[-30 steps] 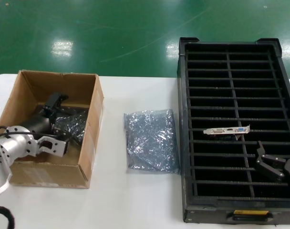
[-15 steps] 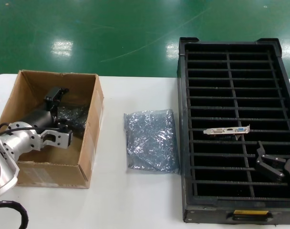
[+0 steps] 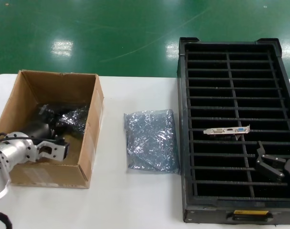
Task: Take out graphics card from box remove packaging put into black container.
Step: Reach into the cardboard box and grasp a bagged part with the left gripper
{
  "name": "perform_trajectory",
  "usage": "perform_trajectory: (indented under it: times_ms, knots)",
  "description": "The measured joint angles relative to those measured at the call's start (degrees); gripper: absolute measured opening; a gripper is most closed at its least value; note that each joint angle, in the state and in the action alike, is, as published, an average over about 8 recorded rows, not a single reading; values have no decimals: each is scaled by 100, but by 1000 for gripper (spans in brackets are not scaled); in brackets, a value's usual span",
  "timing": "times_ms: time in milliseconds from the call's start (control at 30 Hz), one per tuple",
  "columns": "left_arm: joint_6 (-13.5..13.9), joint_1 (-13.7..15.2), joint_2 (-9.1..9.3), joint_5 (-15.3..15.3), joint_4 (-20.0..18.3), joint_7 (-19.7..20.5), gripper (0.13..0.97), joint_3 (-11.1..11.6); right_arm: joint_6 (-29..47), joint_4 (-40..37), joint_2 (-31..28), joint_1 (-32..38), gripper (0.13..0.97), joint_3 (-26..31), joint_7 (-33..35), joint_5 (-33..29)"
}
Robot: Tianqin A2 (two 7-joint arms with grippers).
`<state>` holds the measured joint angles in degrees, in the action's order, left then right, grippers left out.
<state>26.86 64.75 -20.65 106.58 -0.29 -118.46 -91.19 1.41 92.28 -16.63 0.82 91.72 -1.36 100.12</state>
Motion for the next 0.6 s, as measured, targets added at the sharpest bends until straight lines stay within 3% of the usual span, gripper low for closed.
perform_trajectory:
  times_ms: [100,367,600]
  knots:
    - [45,1,-43,-116,0,106,471,-118,0,0,0,0,966,0,0,0]
    - [96,54,-118,-297,-2,232,294,-308,0,0,0,0,966,0,0,0]
    - [89,-2,-152,-369,-3,293,211,-387,0,0,0,0,966,0,0,0]
